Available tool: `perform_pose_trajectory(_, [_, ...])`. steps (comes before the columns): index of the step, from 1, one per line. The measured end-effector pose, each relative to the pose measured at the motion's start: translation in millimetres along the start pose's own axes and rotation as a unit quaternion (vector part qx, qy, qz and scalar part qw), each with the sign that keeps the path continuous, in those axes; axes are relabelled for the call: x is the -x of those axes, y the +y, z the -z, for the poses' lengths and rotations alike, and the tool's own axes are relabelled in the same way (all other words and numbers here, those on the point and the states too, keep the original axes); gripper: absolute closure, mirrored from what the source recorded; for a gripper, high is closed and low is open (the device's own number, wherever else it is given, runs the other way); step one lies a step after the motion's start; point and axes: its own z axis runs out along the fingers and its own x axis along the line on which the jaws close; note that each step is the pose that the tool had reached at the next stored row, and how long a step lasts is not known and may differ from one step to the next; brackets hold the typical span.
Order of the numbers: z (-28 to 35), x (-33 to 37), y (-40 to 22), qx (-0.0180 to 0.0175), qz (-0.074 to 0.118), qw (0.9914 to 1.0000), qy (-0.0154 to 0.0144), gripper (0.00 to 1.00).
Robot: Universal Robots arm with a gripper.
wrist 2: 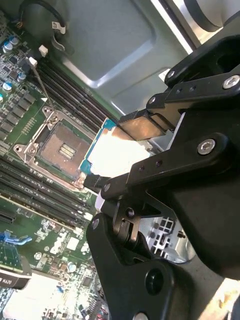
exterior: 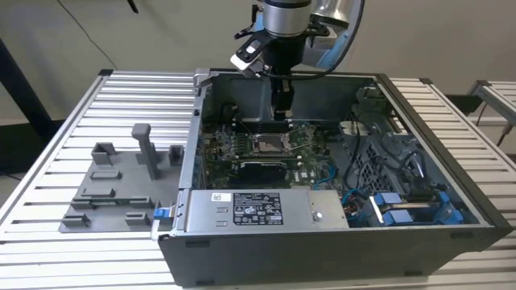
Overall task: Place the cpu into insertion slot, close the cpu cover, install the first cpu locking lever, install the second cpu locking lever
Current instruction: 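Place the cpu into insertion slot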
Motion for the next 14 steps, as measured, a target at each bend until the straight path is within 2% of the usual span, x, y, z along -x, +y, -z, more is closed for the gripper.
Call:
perform_pose_trajectory(7, [-12.7, -5.0, -3.9, 0.0001, 0.0, 1.0, 0.0, 0.46])
perform_pose_trajectory(14, [-25.2, -5.6, -7.3, 0.0, 0.0, 1.0, 0.0, 0.46])
